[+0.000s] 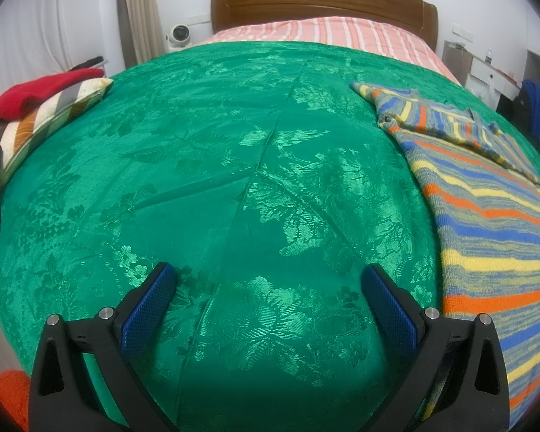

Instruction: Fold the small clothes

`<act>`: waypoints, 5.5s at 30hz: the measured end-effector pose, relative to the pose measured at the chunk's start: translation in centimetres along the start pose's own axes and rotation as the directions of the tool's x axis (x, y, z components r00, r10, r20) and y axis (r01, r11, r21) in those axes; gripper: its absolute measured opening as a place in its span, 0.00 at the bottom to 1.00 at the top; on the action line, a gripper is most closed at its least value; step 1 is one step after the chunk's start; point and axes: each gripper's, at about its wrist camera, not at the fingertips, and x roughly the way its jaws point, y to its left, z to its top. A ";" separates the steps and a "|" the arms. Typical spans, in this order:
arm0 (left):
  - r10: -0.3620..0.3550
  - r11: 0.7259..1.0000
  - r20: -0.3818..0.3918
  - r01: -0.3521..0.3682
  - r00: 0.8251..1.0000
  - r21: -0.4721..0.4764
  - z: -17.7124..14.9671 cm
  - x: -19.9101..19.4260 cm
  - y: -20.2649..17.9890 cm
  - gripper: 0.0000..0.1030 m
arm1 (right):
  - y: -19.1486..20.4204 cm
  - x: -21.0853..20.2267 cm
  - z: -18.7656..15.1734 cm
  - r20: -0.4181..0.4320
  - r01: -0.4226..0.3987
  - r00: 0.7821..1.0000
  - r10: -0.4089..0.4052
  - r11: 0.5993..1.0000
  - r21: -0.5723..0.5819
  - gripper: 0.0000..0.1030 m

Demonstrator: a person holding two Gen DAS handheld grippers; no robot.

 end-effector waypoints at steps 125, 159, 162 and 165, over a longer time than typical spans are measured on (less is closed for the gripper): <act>0.005 1.000 0.006 -0.005 1.000 0.004 0.3 0.7 0.2 1.00 | 0.1 0.0 0.0 0.000 0.001 1.000 -0.001 1.000 -0.004 0.89; -0.277 0.960 -0.139 0.268 0.951 -0.084 2.8 -2.5 3.3 0.99 | -1.3 -3.1 2.3 0.031 -0.089 0.996 0.089 0.996 -0.014 0.89; -0.358 0.932 -0.281 0.361 0.891 -0.041 1.8 -3.7 3.3 0.99 | -1.9 -5.5 3.5 -0.052 -0.204 0.978 0.200 0.974 -0.102 0.89; -0.377 0.913 -0.378 0.408 0.845 0.003 -0.6 -4.5 1.9 0.98 | -1.7 -6.4 2.2 -0.227 -0.330 0.929 0.293 0.932 -0.147 0.89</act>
